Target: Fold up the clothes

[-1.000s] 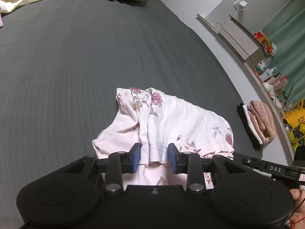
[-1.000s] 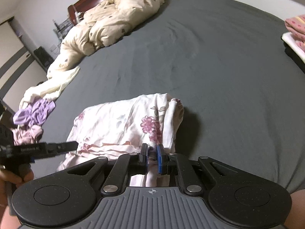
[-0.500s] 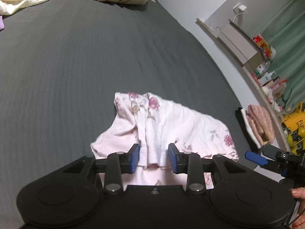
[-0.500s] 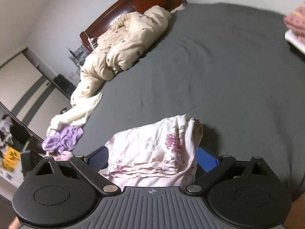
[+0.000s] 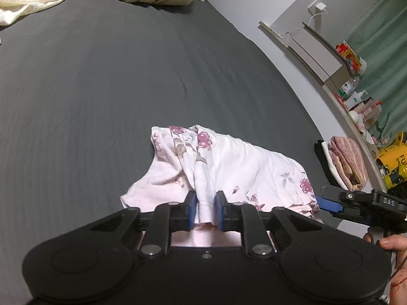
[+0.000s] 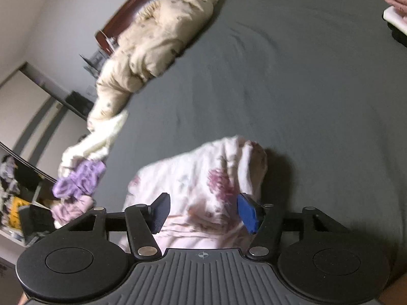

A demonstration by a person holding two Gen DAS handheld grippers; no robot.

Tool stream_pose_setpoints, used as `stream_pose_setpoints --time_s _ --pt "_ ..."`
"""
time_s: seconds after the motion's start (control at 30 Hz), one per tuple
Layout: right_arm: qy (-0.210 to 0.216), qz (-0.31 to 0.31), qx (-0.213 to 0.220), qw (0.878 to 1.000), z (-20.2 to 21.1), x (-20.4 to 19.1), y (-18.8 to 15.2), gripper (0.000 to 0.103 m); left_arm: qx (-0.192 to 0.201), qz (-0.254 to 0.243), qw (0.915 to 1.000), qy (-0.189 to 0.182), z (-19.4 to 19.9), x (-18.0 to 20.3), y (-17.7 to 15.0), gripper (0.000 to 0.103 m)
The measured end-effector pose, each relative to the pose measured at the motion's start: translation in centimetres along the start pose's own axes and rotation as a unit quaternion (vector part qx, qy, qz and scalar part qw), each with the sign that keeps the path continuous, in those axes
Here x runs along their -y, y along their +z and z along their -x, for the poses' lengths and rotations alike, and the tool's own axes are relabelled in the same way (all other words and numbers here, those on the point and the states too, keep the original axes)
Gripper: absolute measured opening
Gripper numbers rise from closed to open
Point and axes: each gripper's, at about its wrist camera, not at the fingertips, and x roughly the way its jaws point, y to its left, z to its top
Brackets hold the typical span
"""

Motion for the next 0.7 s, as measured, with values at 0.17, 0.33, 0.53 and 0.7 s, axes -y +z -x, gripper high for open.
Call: stream_pose_setpoints --time_s 0.17,0.33,0.53,0.7 --pt "0.016 -0.003 0.001 1.000 -0.5 0.4 -0.3 0.030 -0.001 0.002 1.0000 -0.006 -0.1 -0.3 0.0 0.008" --pt "0.024 0.028 0.020 0.999 0.3 -0.8 0.2 0.030 0.008 0.000 0.9999 -0.011 0.5 0.1 0.6 0.008" --pt "0.084 -0.017 0.018 0.996 -1.5 -0.6 3.3 0.030 0.026 0.008 0.9989 -0.037 0.7 0.6 3.2 0.008" --pt "0.087 -0.062 0.028 0.994 -4.6 0.6 7.0 0.030 0.036 0.028 0.9983 -0.035 -1.7 0.2 7.2 0.008"
